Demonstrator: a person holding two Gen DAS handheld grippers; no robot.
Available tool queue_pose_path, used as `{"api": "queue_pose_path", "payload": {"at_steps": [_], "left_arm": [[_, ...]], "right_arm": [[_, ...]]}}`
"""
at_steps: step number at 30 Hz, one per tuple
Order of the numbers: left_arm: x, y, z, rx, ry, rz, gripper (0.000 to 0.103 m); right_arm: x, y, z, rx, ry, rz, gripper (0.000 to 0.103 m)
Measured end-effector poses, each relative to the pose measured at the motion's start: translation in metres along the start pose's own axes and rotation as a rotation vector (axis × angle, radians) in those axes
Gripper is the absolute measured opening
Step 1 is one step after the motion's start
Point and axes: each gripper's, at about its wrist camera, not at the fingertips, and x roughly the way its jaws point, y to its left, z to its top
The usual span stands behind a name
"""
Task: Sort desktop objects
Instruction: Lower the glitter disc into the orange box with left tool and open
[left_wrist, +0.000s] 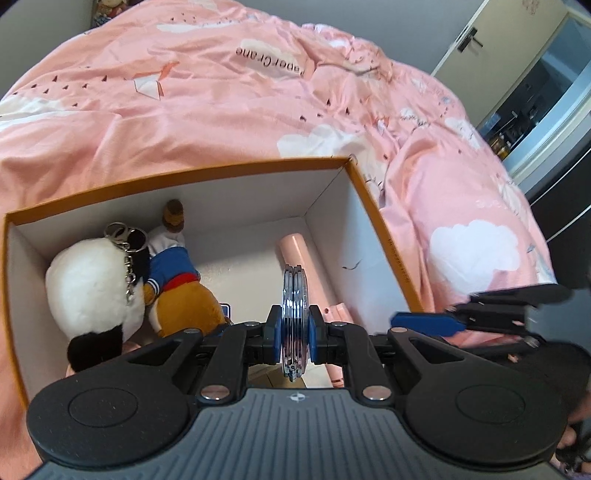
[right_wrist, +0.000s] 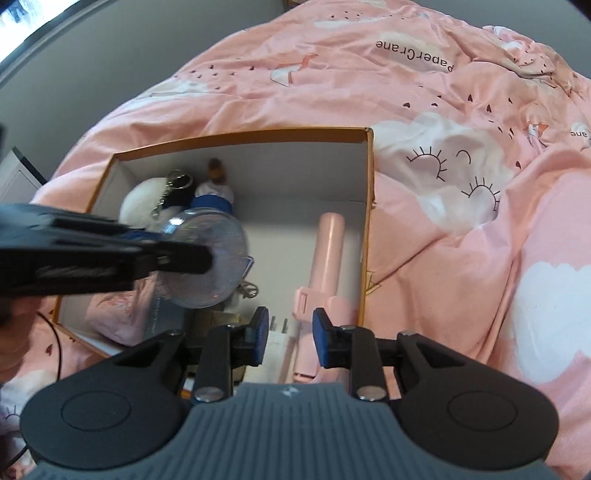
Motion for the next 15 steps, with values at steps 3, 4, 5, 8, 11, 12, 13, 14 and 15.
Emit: {"api": "queue_pose_path", "payload": {"at_steps": [3, 4, 5, 8, 11, 12, 13, 14, 15], "left_arm": [[0.017, 0.000, 0.004, 0.022, 0.030, 0.023, 0.015], [0.023, 0.000, 0.005, 0.028, 0.045, 0.022, 0.015], [0.028, 0.001, 0.006, 0.032, 0.057, 0.023, 0.015], [0.043, 0.003, 0.005, 0.031, 0.083, 0.031, 0.015], [0.054, 0.009, 0.004, -0.009, 0.093, 0.004, 0.015], [0.057, 0.012, 0.003, -0.030, 0.099, -0.021, 0.015], [0.060, 0.015, 0.002, -0.051, 0.108, -0.042, 0.015], [0.063, 0.016, 0.001, -0.061, 0.115, -0.044, 0.015], [0.065, 0.016, 0.001, -0.059, 0.119, -0.030, 0.015]], "right_arm": [[-0.001, 0.001, -0.004, -0.008, -0.014, 0.000, 0.029], [0.000, 0.001, -0.005, -0.010, -0.017, 0.007, 0.029], [0.001, 0.001, -0.006, -0.007, -0.018, 0.016, 0.029], [0.004, 0.001, -0.010, 0.006, -0.020, 0.020, 0.029], [0.007, 0.000, -0.012, 0.015, -0.028, 0.008, 0.029], [0.008, -0.001, -0.013, 0.019, -0.031, 0.014, 0.029], [0.008, -0.003, -0.013, 0.024, -0.032, 0.020, 0.029], [0.008, -0.003, -0.014, 0.028, -0.033, 0.022, 0.029], [0.008, -0.004, -0.014, 0.030, -0.034, 0.020, 0.029]]}}
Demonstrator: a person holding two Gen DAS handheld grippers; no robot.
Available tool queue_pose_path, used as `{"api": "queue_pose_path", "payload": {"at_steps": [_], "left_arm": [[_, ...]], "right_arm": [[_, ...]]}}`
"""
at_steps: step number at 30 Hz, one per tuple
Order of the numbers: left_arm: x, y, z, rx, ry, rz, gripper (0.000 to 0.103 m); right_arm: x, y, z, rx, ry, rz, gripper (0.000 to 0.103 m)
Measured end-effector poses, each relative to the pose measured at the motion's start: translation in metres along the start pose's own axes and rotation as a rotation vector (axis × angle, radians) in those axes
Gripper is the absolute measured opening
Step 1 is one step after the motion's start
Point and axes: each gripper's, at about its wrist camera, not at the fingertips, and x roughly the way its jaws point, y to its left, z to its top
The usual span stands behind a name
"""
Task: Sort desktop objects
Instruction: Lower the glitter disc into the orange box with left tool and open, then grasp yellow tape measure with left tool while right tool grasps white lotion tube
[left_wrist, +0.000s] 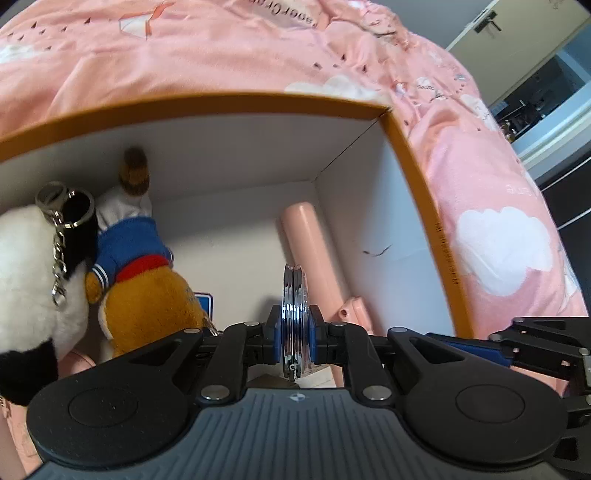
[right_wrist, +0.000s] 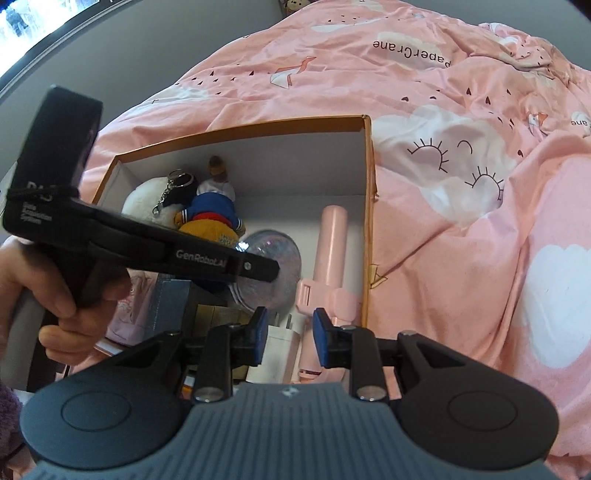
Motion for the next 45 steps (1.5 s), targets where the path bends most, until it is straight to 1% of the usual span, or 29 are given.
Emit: {"api": "queue_pose_path", "payload": {"at_steps": [2, 5, 6, 7, 9, 11, 12, 14, 16, 20, 25, 30, 34, 36, 38, 41, 45], "left_arm": [[0.003, 0.001, -0.001, 0.014, -0.001, 0.041, 0.016], [0.001, 0.008, -0.001, -0.010, 0.003, 0.040, 0.017], [0.000, 0.009, -0.002, -0.006, 0.000, 0.056, 0.018], [-0.002, 0.008, -0.002, 0.010, -0.009, 0.080, 0.020], [-0.006, 0.005, -0.004, 0.049, -0.030, 0.127, 0.022], [-0.010, 0.003, -0.007, 0.065, -0.043, 0.144, 0.023], [-0.013, 0.003, -0.008, 0.068, -0.052, 0.142, 0.025], [-0.019, 0.002, -0.011, 0.082, -0.079, 0.131, 0.040], [-0.024, 0.001, -0.013, 0.092, -0.099, 0.137, 0.044], [-0.037, -0.007, -0.015, 0.107, -0.156, 0.167, 0.044], [-0.066, -0.015, -0.026, 0.106, -0.235, 0.146, 0.043], [-0.094, -0.025, -0.050, 0.127, -0.267, 0.134, 0.037], [-0.122, -0.035, -0.076, 0.150, -0.320, 0.100, 0.037], [-0.132, -0.040, -0.088, 0.165, -0.339, 0.088, 0.037], [-0.135, -0.042, -0.100, 0.176, -0.321, 0.074, 0.037], [-0.127, -0.040, -0.112, 0.147, -0.251, 0.054, 0.037], [-0.109, -0.036, -0.133, 0.109, -0.193, 0.080, 0.037]], "right_arm": [[0.001, -0.001, 0.000, 0.002, 0.000, -0.010, 0.029], [0.003, -0.004, -0.001, 0.009, 0.002, -0.012, 0.029], [0.003, -0.005, -0.001, 0.013, 0.003, -0.006, 0.029], [0.003, -0.005, -0.001, 0.015, 0.005, -0.004, 0.029], [0.004, -0.005, -0.003, 0.016, 0.008, -0.004, 0.029], [0.004, -0.004, -0.004, 0.020, 0.007, -0.003, 0.030], [0.003, -0.004, -0.005, 0.023, 0.005, -0.001, 0.030], [0.000, -0.005, -0.006, 0.029, -0.002, 0.002, 0.030], [-0.004, -0.006, -0.008, 0.035, -0.009, 0.007, 0.030], [-0.014, -0.005, -0.014, 0.039, -0.034, 0.020, 0.030], [-0.031, -0.006, -0.028, 0.058, -0.089, 0.068, 0.031], [-0.048, -0.005, -0.048, 0.095, -0.135, 0.122, 0.031], [-0.058, -0.001, -0.065, 0.113, -0.161, 0.135, 0.031], [-0.059, 0.001, -0.073, 0.123, -0.157, 0.140, 0.031], [-0.056, 0.002, -0.082, 0.138, -0.140, 0.149, 0.031], [-0.044, 0.002, -0.094, 0.171, -0.092, 0.143, 0.031], [-0.024, 0.003, -0.116, 0.193, -0.020, 0.120, 0.031]]}}
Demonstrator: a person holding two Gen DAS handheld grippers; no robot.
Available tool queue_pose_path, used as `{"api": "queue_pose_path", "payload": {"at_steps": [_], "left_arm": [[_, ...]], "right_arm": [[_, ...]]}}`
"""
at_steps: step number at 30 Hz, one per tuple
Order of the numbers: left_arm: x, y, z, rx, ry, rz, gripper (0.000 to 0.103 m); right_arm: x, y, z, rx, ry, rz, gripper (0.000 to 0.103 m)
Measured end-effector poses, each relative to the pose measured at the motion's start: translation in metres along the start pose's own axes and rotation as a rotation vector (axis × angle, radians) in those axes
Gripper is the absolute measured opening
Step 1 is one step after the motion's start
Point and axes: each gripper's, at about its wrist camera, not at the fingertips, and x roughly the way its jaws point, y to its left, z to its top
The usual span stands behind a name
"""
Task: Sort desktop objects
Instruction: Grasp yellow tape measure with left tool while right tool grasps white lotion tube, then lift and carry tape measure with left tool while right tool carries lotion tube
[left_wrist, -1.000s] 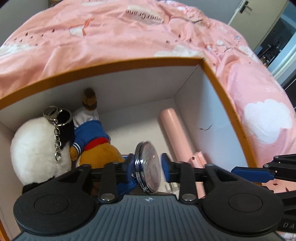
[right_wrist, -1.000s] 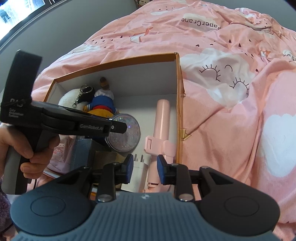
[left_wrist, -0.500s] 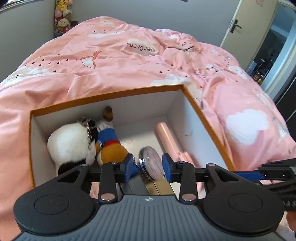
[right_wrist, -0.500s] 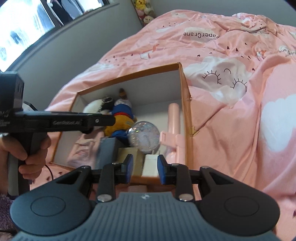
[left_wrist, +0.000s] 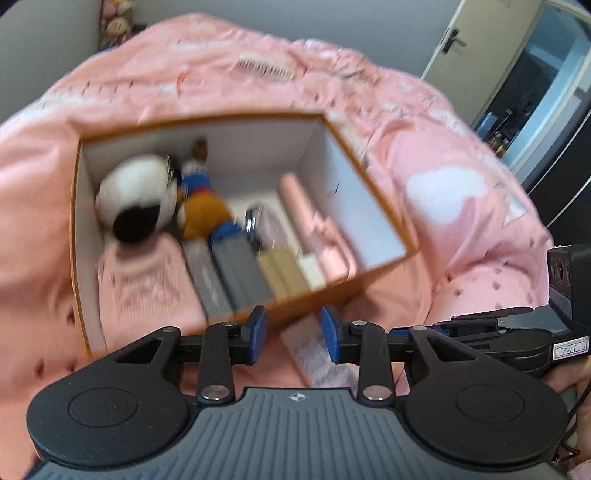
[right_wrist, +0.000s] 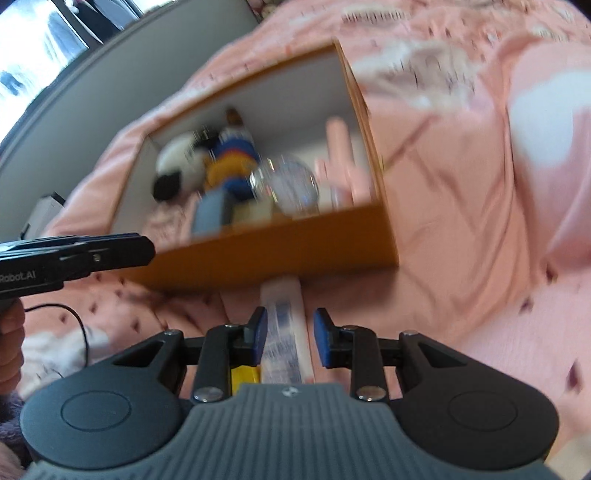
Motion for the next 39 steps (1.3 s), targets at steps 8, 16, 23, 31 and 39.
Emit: {"api": "queue_pose_path", "payload": {"at_steps": [8, 16, 23, 31, 39], "left_arm": [[0.034, 0.010, -0.035, -0.096, 0.156, 0.015, 0.054], [0.062, 0.023, -0.059, -0.195, 0.296, 0.032, 0.057], [0.076, 0.029, -0.070, -0.206, 0.358, 0.048, 0.066], [0.090, 0.028, -0.073, -0.184, 0.367, 0.011, 0.075], [0.078, 0.022, -0.077, -0.136, 0.328, 0.000, 0.061]], "right_arm": [[0.026, -0.018, -0.026, 0.100, 0.102, 0.011, 0.034], [0.041, -0.023, -0.036, 0.118, 0.151, 0.027, 0.039], [0.051, -0.023, -0.037, 0.110, 0.184, 0.037, 0.040], [0.067, -0.018, -0.033, 0.074, 0.231, 0.039, 0.040], [0.060, -0.017, -0.033, 0.106, 0.203, 0.066, 0.019]]}}
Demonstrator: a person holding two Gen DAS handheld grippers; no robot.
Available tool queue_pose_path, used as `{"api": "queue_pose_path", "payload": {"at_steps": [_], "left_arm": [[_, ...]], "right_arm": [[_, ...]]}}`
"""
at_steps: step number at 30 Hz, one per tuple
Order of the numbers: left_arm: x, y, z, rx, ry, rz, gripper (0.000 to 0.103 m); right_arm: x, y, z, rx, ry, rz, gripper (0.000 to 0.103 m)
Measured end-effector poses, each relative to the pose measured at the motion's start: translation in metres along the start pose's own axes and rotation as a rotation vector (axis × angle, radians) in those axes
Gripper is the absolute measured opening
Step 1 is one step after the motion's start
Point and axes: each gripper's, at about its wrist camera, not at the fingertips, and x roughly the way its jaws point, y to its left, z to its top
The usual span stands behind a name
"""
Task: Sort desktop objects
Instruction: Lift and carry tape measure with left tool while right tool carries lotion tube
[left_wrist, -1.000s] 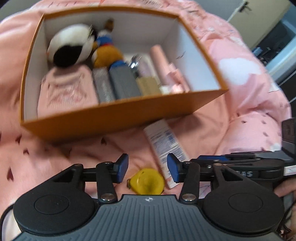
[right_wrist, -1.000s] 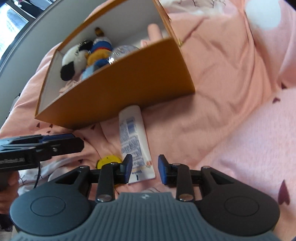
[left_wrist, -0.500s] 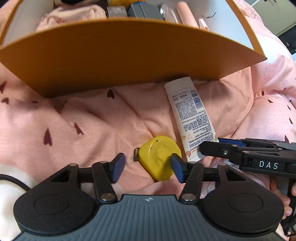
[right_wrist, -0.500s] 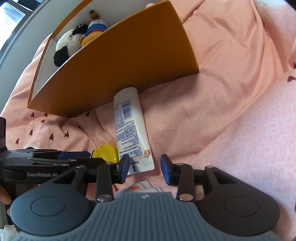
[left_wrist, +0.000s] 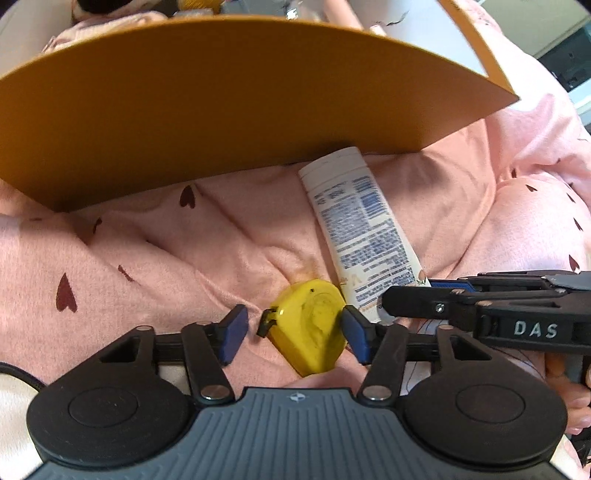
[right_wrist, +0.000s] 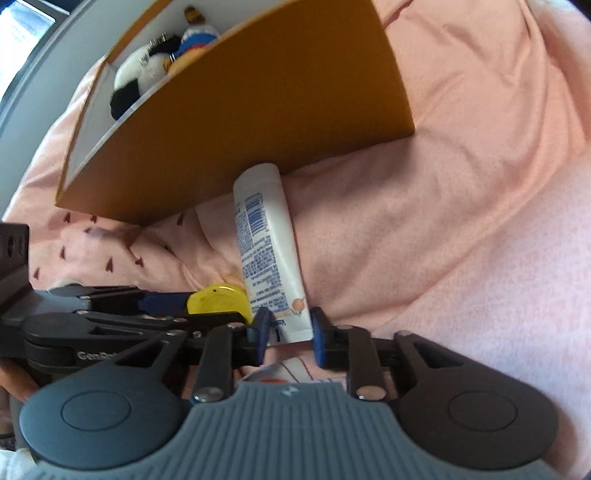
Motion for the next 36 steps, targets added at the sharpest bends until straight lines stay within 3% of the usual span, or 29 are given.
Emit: {"api": "queue_pose_path", "payload": {"at_steps": [2, 8, 13, 17, 21, 30, 36], "left_arm": [[-0.004, -0.003, -0.002, 0.027, -0.014, -0.005, 0.053], [-0.018, -0.011, -0.005, 0.101, -0.070, -0.023, 0.042], [-0.020, -0.033, -0.008, 0.216, -0.092, -0.061, 0.042], [-0.015, -0.038, -0.010, 0.260, -0.039, -0.073, 0.042], [-0.006, -0.033, -0.009, 0.234, 0.016, -0.070, 0.038], [-0.025, -0.029, -0.010, 0.236, -0.055, -0.036, 0.025], [-0.045, -0.016, -0.006, 0.186, -0.104, -0.050, 0.024]], "right_arm": [[-0.008, 0.002, -0.002, 0.000, -0.025, 0.016, 0.008], [-0.053, 0.002, -0.002, 0.049, -0.164, 0.087, 0.004], [-0.085, 0.006, 0.005, 0.017, -0.296, 0.013, 0.002], [-0.073, 0.006, 0.008, 0.011, -0.290, -0.018, 0.004], [-0.062, 0.003, 0.005, 0.000, -0.275, -0.046, 0.009], [-0.055, -0.001, -0.003, 0.024, -0.245, -0.053, 0.013], [-0.063, 0.003, 0.001, 0.036, -0.256, 0.012, 0.006]]}}
